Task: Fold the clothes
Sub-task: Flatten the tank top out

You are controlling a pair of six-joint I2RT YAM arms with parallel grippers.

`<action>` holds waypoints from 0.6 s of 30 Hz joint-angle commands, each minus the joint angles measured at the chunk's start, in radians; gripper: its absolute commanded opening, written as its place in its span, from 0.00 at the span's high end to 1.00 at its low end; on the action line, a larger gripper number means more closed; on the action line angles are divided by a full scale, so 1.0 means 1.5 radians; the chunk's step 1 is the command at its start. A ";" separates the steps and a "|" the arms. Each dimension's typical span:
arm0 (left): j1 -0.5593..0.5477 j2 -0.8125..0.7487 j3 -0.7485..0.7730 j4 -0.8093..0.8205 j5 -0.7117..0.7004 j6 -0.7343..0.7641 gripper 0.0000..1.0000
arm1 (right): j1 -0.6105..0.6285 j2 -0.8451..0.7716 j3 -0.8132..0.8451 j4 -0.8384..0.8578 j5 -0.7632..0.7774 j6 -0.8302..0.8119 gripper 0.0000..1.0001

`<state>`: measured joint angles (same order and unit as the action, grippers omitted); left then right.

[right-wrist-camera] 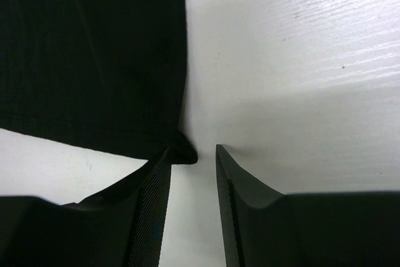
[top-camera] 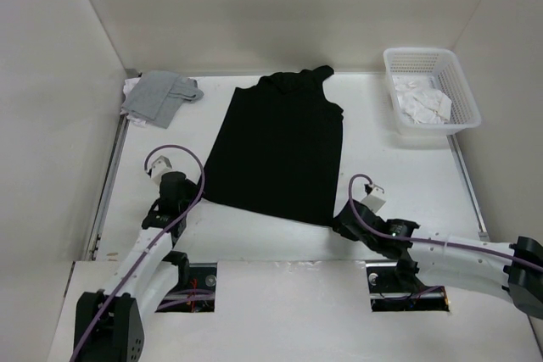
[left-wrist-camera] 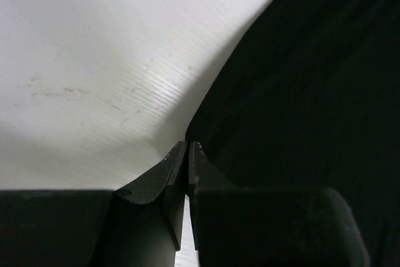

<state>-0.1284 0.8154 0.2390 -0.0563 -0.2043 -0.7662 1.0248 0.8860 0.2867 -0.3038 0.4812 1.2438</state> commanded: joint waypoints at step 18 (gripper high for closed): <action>-0.036 -0.116 0.051 -0.051 0.017 -0.015 0.97 | -0.051 0.063 0.022 0.105 -0.055 -0.060 0.99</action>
<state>-0.1711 0.6857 0.2611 -0.1276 -0.1963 -0.7723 0.9714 0.9962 0.2951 -0.1772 0.3916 1.1843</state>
